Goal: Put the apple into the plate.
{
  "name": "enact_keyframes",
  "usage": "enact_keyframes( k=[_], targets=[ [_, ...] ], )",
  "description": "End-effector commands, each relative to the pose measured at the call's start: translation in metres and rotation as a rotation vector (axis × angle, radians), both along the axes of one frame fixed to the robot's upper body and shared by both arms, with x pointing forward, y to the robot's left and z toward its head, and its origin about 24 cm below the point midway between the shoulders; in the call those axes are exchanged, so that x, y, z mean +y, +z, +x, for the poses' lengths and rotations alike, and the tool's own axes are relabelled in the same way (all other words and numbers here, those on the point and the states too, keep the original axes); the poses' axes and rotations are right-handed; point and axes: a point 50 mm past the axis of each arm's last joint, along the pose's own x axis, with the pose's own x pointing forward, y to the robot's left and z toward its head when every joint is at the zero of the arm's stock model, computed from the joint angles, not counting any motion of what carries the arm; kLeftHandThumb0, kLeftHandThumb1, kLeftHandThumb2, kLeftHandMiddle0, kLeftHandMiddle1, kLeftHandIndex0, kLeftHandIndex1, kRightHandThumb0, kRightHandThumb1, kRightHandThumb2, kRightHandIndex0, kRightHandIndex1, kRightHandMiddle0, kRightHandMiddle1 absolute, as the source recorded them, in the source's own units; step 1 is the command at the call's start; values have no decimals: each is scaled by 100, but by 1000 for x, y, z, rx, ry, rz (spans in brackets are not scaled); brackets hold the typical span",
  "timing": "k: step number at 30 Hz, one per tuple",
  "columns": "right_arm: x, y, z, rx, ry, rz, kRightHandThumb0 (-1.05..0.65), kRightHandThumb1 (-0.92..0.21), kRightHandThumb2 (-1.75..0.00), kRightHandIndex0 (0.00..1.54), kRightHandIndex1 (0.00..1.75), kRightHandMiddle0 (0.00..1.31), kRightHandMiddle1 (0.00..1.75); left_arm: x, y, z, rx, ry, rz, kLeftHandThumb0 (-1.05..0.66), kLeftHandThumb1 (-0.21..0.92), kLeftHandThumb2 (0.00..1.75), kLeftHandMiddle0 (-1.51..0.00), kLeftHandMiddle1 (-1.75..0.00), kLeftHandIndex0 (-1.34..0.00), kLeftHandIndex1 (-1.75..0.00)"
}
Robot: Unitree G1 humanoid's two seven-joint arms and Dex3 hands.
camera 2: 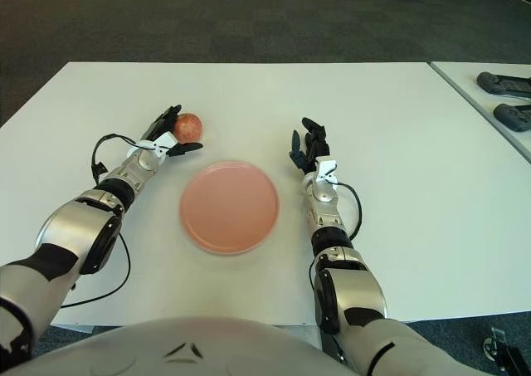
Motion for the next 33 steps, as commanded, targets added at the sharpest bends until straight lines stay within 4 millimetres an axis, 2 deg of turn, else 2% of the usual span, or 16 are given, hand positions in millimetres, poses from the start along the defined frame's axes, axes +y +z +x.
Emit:
enact_keyframes(
  k=[1,27,33],
  targets=[
    [-1,-8,-5,39,-3,3,-68,-92,-63,24,22,0,69,0,-5,-3,10,11,-7,-104,88,1,-7,-2,0,-43],
    [-3,-8,-6,37,-4,3,-68,-92,-63,24,22,0,69,-5,-10,-7,10,20,-25,-102,88,0,-8,-2,0,-44],
    [-4,-8,-6,37,-4,3,-68,-92,-63,24,22,0,69,-7,-11,-8,4,24,-23,-99,88,0,-11,-3,0,-50]
  ],
)
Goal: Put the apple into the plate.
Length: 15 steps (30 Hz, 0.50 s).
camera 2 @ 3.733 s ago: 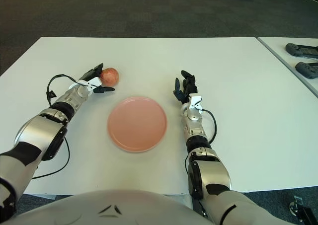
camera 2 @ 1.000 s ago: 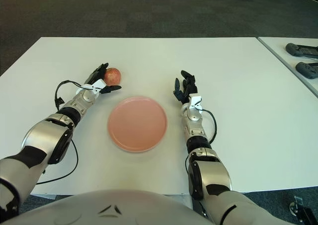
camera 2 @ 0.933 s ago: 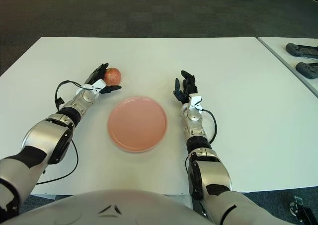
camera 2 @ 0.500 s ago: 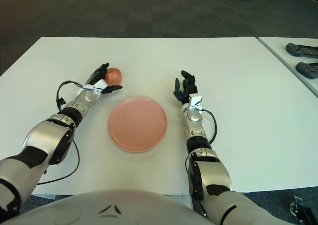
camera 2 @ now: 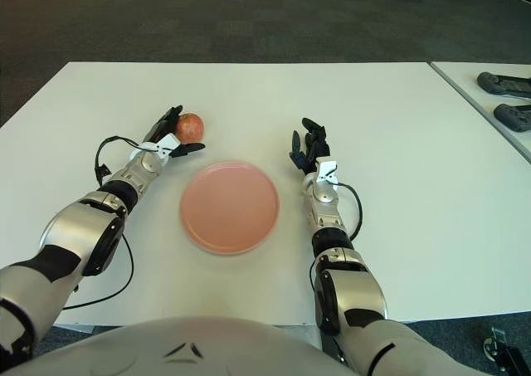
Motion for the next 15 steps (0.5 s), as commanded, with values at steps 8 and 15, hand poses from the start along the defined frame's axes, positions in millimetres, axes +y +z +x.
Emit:
enact_keyframes(
  k=[8,15],
  targets=[
    [-5,-8,-6,39,-8,3,-68,-92,-63,24,22,0,69,-5,-9,-7,-25,47,21,-95,90,1,-29,-13,0,-65],
    [-6,-8,-6,40,-8,3,-68,-92,-63,24,22,0,69,-9,-8,-7,-66,106,24,-79,91,3,-27,-81,0,-104]
  ],
)
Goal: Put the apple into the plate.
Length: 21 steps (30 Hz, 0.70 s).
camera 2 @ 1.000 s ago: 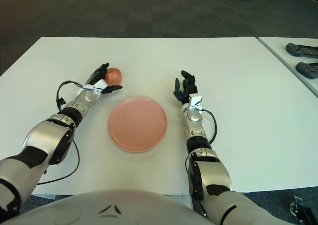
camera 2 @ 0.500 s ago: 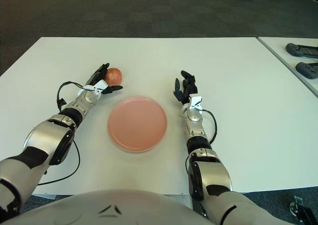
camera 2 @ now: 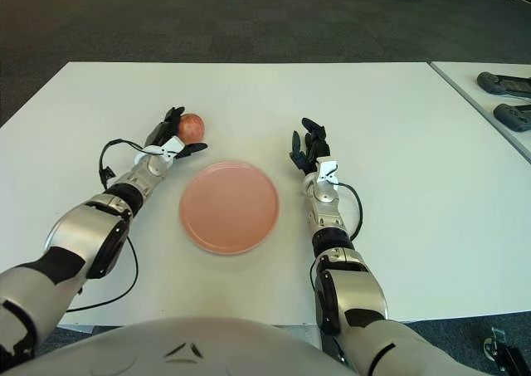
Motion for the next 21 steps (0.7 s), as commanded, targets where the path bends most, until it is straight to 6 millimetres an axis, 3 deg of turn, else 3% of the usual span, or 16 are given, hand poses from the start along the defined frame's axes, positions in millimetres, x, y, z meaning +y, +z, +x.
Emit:
enact_keyframes(
  k=[1,6,10,11,15,21],
  targets=[
    [-5,-8,-6,39,-13,4,-68,-92,-63,24,22,0,69,-1,-3,-3,-11,32,9,-78,91,3,-27,-85,0,-106],
    [-6,-8,-6,39,-13,5,-68,-92,-63,24,22,0,69,-4,-2,-4,-46,59,-3,-66,89,5,-31,-117,-5,-128],
    [-6,-8,-6,40,-13,5,-68,-92,-63,24,22,0,69,-8,-3,-5,-66,73,-6,-62,87,7,-35,-129,-10,-136],
    [-6,-8,-6,40,-13,5,-68,-92,-63,24,22,0,69,-9,-3,-6,-70,75,-6,-60,85,10,-37,-133,-12,-138],
    [-7,-8,-6,40,-13,5,-68,-92,-63,24,22,0,69,-12,-3,-7,-95,84,3,-58,62,54,-43,-144,-17,-145],
    [-7,-8,-6,40,-13,5,-68,-92,-63,24,22,0,69,-14,-3,-9,-132,87,25,-57,55,70,-53,-156,-22,-151]
  ],
)
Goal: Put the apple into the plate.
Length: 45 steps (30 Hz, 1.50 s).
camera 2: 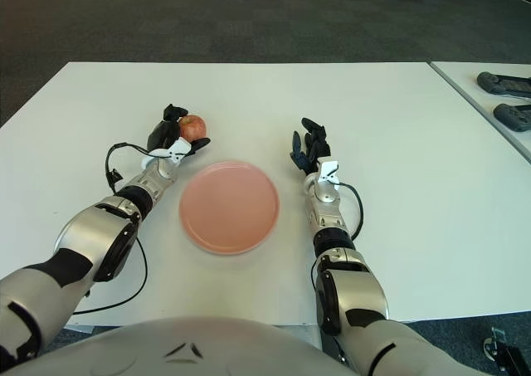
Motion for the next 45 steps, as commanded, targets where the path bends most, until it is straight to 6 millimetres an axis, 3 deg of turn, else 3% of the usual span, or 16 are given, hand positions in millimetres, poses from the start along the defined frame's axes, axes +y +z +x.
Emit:
enact_keyframes(
  k=[1,10,16,33,37,45],
  targets=[
    [-5,-8,-5,40,-14,2,-68,-92,-63,24,22,0,69,-1,-5,-4,-14,-2,32,-57,55,71,-55,-158,-23,-152],
    [-7,-8,-5,41,-14,2,-68,-92,-63,24,22,0,69,-5,-6,-9,-79,-15,112,-61,67,65,-72,-173,-35,-156],
    [-7,-8,-5,41,-14,3,-68,-92,-63,24,22,0,69,-5,-6,-9,-85,-17,118,-62,70,62,-75,-174,-37,-157],
    [-8,-8,-5,42,-14,3,-68,-92,-63,24,22,0,69,-3,-7,-12,-114,-17,153,-63,72,59,-79,-175,-39,-158],
    [-9,-8,-4,43,-14,3,-68,-92,-63,24,22,0,69,-3,-6,-12,-119,-16,153,-45,67,71,-80,-175,-48,-156],
    [-9,-8,-4,43,-14,3,-68,-92,-63,24,22,0,69,-2,-7,-12,-131,-9,155,-41,63,75,-85,-175,-53,-154]
  ],
)
